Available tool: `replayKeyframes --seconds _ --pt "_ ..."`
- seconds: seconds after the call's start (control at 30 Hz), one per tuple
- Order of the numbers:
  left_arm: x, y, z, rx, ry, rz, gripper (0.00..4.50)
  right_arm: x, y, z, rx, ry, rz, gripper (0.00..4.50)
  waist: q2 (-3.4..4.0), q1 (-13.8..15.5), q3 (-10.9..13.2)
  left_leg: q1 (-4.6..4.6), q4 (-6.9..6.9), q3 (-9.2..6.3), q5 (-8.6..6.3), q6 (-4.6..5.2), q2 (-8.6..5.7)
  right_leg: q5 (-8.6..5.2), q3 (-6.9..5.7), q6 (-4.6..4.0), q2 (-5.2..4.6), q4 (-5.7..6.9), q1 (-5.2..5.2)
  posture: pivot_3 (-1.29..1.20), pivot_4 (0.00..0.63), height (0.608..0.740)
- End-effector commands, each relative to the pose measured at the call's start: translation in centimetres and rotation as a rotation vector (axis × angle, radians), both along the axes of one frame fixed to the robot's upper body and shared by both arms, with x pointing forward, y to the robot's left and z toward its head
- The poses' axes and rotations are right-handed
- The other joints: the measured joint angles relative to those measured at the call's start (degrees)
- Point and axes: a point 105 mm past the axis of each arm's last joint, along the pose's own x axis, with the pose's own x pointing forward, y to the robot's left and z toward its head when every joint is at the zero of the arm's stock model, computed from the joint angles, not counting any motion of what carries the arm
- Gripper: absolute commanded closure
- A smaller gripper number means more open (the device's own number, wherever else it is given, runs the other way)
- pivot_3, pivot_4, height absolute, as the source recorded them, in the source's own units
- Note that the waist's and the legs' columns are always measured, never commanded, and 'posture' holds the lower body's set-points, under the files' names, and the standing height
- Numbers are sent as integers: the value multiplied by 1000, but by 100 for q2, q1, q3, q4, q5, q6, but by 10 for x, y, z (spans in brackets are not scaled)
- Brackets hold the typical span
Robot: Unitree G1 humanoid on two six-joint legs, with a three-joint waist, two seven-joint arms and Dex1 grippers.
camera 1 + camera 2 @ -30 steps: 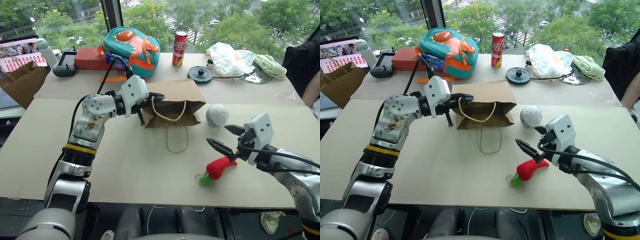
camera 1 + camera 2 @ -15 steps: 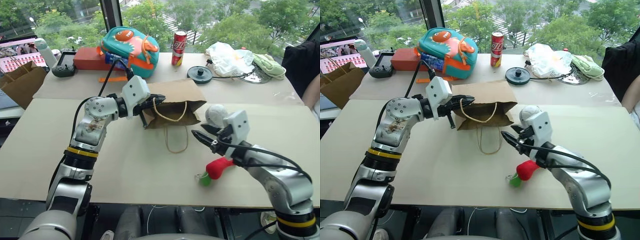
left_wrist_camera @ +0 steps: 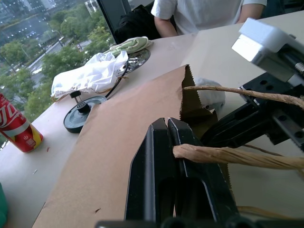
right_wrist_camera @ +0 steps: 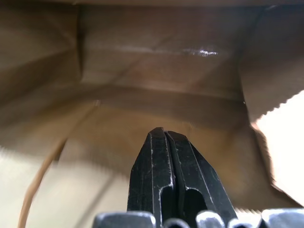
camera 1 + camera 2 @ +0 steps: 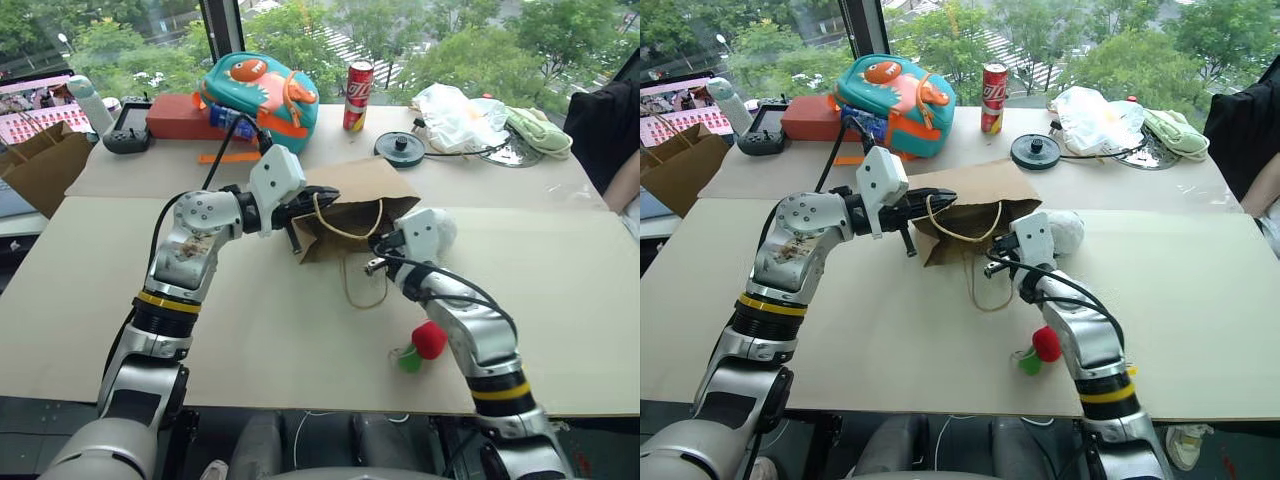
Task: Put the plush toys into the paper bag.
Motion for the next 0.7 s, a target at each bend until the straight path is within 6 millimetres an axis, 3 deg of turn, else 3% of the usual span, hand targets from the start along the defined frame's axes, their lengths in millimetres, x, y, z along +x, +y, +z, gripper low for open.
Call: replayKeyframes --seconds 0.03,0.27,0.47,0.7 --pt "-6 -4 25 -27 -66 -32 4500 9 9 4 12 -20 22 4428 0 -8 0 0 0 0 0 0 0 0 0 0 0 2 0 0 150 733" --pt "-1 -1 33 -51 -69 -10 4500 0 21 -29 -35 103 61 4428 1 -47 0 -1 -2 -1 0 0 0 0 -1 0 0 3 0 0 150 733" --pt "1 0 36 -66 -66 2 4500 -5 17 -41 -56 152 38 4428 1 -106 -1 1 -2 -4 0 0 0 0 -2 0 0 4 1 0 150 733" --pt "1 -2 33 -71 -55 0 4500 -4 13 -40 -68 160 16 4428 1 -121 -1 1 -2 -7 0 0 0 0 -4 0 0 5 1 0 150 733"
